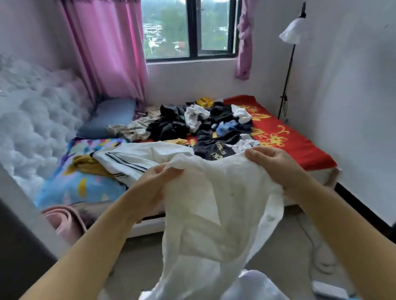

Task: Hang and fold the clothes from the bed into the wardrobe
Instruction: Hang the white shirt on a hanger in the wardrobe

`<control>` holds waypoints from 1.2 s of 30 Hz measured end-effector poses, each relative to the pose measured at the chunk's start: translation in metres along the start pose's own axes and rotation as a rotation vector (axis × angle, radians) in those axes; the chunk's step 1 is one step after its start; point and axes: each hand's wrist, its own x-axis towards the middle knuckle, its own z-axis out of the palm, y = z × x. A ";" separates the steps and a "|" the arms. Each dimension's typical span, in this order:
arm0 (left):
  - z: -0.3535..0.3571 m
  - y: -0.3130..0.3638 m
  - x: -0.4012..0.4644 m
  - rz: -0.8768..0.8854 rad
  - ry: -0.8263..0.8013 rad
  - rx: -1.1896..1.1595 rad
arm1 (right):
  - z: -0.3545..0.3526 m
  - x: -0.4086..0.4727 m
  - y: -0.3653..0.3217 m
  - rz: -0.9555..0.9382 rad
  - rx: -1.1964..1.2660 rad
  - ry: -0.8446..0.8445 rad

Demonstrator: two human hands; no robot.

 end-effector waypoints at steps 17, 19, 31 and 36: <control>-0.002 -0.017 -0.019 0.405 0.014 1.244 | 0.092 0.032 -0.043 0.343 0.712 -0.437; 0.017 -0.025 -0.017 0.555 0.169 1.325 | 0.094 0.033 -0.050 0.372 0.705 -0.465; 0.024 -0.003 0.001 0.435 0.494 0.586 | 0.075 -0.001 -0.021 -0.295 -0.447 0.010; 0.027 0.007 0.003 0.376 0.507 0.480 | 0.089 -0.012 -0.017 -0.387 -0.757 -0.106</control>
